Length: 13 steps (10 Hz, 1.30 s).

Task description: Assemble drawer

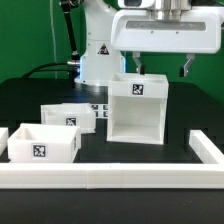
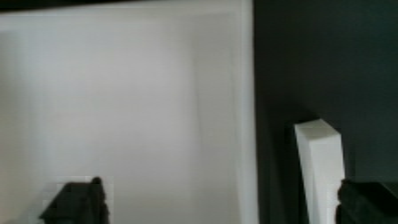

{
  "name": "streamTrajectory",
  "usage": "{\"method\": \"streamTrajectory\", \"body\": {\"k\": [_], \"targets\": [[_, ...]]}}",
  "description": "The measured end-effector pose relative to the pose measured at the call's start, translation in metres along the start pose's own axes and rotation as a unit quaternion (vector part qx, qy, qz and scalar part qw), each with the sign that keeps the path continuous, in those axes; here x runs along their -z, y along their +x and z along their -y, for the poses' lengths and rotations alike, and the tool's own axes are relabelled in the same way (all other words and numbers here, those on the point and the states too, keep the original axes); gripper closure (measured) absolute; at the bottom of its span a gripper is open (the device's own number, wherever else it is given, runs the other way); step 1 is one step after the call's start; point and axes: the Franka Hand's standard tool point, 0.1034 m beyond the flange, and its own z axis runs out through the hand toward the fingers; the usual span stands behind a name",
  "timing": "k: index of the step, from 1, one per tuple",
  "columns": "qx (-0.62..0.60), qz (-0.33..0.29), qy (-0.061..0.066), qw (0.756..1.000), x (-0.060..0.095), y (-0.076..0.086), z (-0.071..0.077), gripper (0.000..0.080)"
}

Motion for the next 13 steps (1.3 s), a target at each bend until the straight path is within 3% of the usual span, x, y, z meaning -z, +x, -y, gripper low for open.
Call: {"method": "streamTrajectory", "body": {"k": [2, 6, 9, 10, 11, 13], "targets": [[0.01, 0.0, 0.002, 1.0, -0.011, -0.015, 0.004, 0.015], [0.016, 0.004, 0.004, 1.0, -0.026, -0.022, 0.008, 0.015], [0.017, 0.005, 0.003, 1.0, -0.026, -0.022, 0.009, 0.0545], [0.017, 0.005, 0.003, 1.0, -0.027, -0.022, 0.009, 0.0545], [0.017, 0.005, 0.003, 1.0, -0.027, -0.022, 0.009, 0.073], [0.018, 0.005, 0.003, 1.0, -0.026, -0.022, 0.009, 0.0763]]}}
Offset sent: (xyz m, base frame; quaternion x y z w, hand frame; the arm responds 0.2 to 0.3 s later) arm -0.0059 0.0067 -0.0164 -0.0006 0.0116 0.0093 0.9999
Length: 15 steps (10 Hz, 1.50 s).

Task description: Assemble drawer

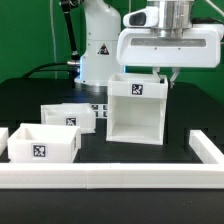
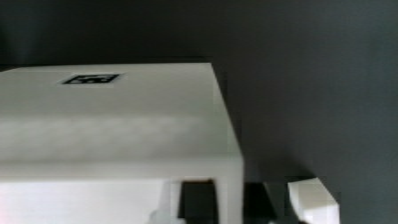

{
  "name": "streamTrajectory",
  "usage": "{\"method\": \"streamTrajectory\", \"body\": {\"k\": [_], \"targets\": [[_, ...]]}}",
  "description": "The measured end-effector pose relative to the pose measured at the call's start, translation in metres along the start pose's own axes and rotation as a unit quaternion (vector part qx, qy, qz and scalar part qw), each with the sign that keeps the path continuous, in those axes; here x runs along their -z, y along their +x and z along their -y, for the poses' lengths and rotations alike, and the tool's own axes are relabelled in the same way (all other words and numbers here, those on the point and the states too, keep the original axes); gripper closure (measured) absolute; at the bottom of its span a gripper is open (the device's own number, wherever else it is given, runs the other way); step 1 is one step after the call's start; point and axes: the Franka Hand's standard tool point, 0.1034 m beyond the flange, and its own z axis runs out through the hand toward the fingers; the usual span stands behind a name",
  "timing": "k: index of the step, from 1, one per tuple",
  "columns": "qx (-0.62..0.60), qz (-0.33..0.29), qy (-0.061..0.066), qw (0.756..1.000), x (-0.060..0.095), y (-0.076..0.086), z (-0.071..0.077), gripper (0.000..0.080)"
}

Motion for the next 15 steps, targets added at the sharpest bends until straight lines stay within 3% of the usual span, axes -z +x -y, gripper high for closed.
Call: {"method": "streamTrajectory", "body": {"k": [6, 11, 15], "targets": [[0.004, 0.0, 0.0, 1.0, 0.0, 0.0, 0.0, 0.0762], [0.035, -0.018, 0.01, 0.999, 0.001, 0.062, 0.004, 0.0762], [0.037, -0.037, 0.019, 0.998, 0.002, 0.101, 0.012, 0.0762]]}}
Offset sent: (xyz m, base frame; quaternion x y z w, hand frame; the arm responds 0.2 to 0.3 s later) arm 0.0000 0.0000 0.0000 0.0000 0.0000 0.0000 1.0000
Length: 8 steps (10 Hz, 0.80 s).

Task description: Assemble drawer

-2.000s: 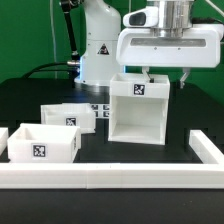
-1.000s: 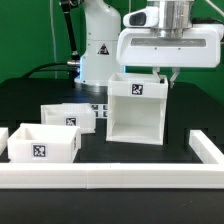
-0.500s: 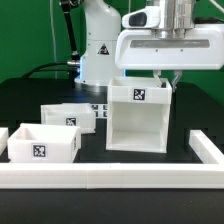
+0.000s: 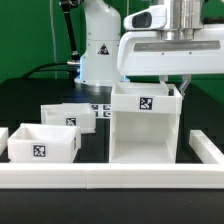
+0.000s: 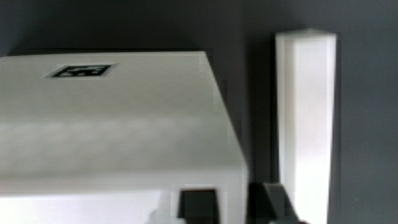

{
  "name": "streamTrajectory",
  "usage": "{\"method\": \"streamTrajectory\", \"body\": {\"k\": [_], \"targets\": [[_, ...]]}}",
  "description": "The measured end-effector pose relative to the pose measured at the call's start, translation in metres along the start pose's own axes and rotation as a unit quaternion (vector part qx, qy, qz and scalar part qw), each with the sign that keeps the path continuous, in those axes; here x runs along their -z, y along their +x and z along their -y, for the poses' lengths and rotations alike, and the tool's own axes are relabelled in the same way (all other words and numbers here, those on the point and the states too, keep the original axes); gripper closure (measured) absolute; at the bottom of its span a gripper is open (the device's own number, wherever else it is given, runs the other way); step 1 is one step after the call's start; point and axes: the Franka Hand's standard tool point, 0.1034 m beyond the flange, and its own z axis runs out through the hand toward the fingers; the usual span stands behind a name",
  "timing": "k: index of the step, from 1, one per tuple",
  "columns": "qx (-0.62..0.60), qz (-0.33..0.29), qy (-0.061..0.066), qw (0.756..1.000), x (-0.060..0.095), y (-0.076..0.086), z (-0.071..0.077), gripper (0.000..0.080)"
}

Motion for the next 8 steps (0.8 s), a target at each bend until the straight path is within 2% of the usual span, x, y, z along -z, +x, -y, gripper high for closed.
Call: {"method": "streamTrajectory", "body": {"k": [5, 8], "targets": [[-0.059, 0.0, 0.004, 0.998, 0.0011, -0.0014, 0.0045, 0.0762], [-0.152, 0.0, 0.017, 0.988, 0.0016, 0.0059, 0.0057, 0.0762]]}}
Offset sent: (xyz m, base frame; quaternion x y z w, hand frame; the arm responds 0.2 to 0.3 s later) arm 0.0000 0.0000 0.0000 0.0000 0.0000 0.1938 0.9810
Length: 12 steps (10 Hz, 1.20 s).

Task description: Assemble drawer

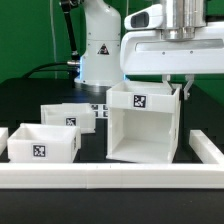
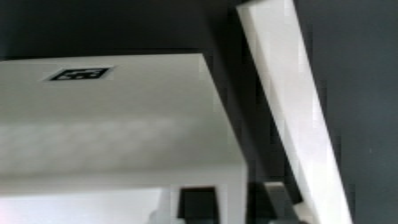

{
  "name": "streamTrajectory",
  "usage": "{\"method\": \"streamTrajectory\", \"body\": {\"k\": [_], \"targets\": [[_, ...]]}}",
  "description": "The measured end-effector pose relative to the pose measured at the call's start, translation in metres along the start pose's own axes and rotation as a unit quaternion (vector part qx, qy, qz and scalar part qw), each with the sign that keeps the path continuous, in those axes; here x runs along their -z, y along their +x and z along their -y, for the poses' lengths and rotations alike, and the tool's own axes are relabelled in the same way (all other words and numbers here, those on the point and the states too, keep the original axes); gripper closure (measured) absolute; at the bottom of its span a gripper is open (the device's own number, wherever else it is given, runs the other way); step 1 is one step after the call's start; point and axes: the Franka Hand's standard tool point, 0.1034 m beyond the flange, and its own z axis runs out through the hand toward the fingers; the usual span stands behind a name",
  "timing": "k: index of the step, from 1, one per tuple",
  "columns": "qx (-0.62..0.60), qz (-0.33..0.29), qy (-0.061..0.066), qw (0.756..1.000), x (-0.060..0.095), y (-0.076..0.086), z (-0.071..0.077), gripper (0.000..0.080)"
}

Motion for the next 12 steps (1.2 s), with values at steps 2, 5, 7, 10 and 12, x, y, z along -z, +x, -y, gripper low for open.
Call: {"method": "streamTrajectory", "body": {"k": [2, 5, 7, 10, 12], "targets": [[-0.087, -0.003, 0.011, 0.996, 0.002, 0.011, 0.004, 0.0762], [-0.162, -0.002, 0.018, 0.987, 0.004, 0.011, 0.01, 0.0762], [-0.202, 0.002, 0.023, 0.979, 0.004, 0.01, 0.012, 0.0762], [-0.334, 0.013, 0.039, 0.942, 0.006, 0.021, 0.002, 0.0761], [-0.382, 0.017, 0.042, 0.923, 0.007, 0.024, 0.002, 0.0761]]}}
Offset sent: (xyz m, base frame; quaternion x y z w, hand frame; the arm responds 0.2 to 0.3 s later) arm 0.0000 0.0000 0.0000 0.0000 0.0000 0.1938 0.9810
